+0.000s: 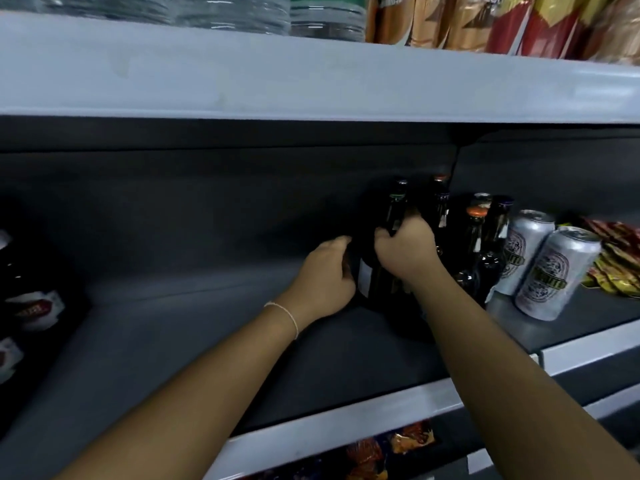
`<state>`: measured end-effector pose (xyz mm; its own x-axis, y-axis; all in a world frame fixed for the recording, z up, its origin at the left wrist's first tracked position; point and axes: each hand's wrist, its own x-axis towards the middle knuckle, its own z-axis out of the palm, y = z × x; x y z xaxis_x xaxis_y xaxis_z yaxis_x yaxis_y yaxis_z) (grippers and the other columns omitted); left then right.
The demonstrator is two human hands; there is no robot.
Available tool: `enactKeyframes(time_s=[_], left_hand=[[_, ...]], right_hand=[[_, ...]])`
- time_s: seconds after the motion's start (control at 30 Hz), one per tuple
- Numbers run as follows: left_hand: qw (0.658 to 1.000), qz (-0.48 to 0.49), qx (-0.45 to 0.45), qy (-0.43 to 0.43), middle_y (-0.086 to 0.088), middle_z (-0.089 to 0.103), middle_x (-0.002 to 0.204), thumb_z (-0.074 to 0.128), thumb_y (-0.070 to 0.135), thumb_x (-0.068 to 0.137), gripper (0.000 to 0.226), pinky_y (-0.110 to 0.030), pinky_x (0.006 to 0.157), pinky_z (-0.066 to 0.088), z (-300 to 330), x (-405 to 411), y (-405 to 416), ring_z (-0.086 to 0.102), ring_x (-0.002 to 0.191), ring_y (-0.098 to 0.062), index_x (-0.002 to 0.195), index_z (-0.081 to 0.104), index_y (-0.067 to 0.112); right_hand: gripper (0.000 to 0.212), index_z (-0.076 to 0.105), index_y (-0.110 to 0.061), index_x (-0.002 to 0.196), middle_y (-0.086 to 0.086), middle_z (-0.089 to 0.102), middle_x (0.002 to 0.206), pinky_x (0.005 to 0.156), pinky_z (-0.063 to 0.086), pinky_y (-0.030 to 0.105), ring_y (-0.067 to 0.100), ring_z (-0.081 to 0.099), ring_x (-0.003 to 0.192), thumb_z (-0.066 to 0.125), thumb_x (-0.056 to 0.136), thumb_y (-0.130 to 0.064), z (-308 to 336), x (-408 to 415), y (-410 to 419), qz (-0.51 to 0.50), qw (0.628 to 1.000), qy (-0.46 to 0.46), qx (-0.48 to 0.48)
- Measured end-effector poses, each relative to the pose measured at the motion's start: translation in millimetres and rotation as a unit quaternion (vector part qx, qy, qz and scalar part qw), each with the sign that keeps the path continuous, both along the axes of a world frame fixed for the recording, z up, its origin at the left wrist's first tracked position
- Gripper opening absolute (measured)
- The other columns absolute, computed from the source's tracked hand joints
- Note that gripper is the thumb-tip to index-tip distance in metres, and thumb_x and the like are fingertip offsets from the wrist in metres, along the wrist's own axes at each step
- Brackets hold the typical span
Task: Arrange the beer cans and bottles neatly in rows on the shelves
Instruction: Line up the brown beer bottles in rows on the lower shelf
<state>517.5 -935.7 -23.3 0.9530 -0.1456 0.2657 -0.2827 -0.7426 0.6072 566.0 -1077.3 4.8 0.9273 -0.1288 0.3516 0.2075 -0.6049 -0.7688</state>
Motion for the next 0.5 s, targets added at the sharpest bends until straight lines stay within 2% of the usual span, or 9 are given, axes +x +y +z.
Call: enactKeyframes(time_s=[0.07,0.13,0.2,0.3,0.37,0.43,0.5], left_hand=[[1.000,0.009,-0.003,0.005,-0.010,0.029,0.154,0.048,0.006,0.092,0.063,-0.017,0.108,0.021,-3.1,-0.7,3.3,0.028,0.142,-0.021,0.150,0.025,0.011],[1.000,0.014,-0.006,0.009,-0.010,0.029,0.155,0.047,0.006,0.092,0.063,-0.018,0.109,0.022,-6.3,-3.2,6.8,0.028,0.142,-0.021,0.150,0.024,0.011],[1.000,0.019,-0.006,0.009,-0.010,0.030,0.154,0.047,0.007,0.093,0.062,-0.018,0.110,0.022,-9.1,-6.0,11.0,0.029,0.141,-0.020,0.150,0.025,0.011],[1.000,0.022,-0.010,0.012,-0.009,0.030,0.155,0.047,0.008,0.094,0.061,-0.019,0.112,0.022,-11.1,-11.7,17.3,0.029,0.142,-0.019,0.151,0.025,0.010],[1.000,0.026,-0.013,0.012,-0.009,0.030,0.155,0.048,0.010,0.095,0.060,-0.018,0.112,0.021,-11.6,-16.2,23.1,0.029,0.142,-0.019,0.150,0.025,0.010],[0.999,0.030,-0.019,0.015,-0.009,0.031,0.154,0.049,0.013,0.095,0.060,-0.016,0.110,0.022,-11.6,-20.7,30.8,0.030,0.141,-0.019,0.150,0.025,0.010],[0.999,0.035,-0.033,0.023,-0.010,0.031,0.154,0.052,0.014,0.094,0.063,-0.017,0.109,0.024,-12.2,-25.6,39.5,0.032,0.140,-0.020,0.150,0.024,0.011]], right_hand=[[0.017,0.050,0.001,0.103,0.016,0.062,0.094,0.067,0.047,0.029,0.022,0.055,0.078,0.058,0.094,-0.010,-1.5,5.8,2.0,-0.002,1.000,-0.001,0.003],[0.035,0.047,0.005,0.123,0.009,0.060,0.090,0.067,0.045,0.027,0.022,0.058,0.080,0.059,0.093,-0.010,-4.0,9.9,3.9,-0.005,1.000,-0.012,0.010],[0.045,0.045,0.002,0.133,0.000,0.056,0.084,0.068,0.044,0.026,0.021,0.059,0.082,0.061,0.093,-0.010,-7.2,12.0,5.7,-0.009,0.999,-0.026,0.026],[0.044,0.049,0.000,0.128,0.004,0.061,0.094,0.075,0.052,0.032,0.024,0.062,0.091,0.067,0.091,-0.015,-9.3,11.1,10.1,0.003,0.998,-0.041,0.057],[0.050,0.048,-0.001,0.131,0.000,0.060,0.089,0.078,0.052,0.033,0.021,0.061,0.088,0.069,0.090,-0.019,-11.6,6.6,16.6,0.014,0.997,-0.050,0.059],[0.053,0.049,-0.002,0.133,-0.003,0.056,0.077,0.071,0.048,0.027,0.017,0.060,0.078,0.072,0.090,-0.023,-14.4,0.3,24.6,0.020,0.996,-0.064,0.059],[0.041,0.059,-0.004,0.116,0.000,0.058,0.071,0.064,0.044,0.023,0.014,0.059,0.067,0.074,0.087,-0.027,-14.9,-7.3,34.8,0.029,0.995,-0.071,0.064]])
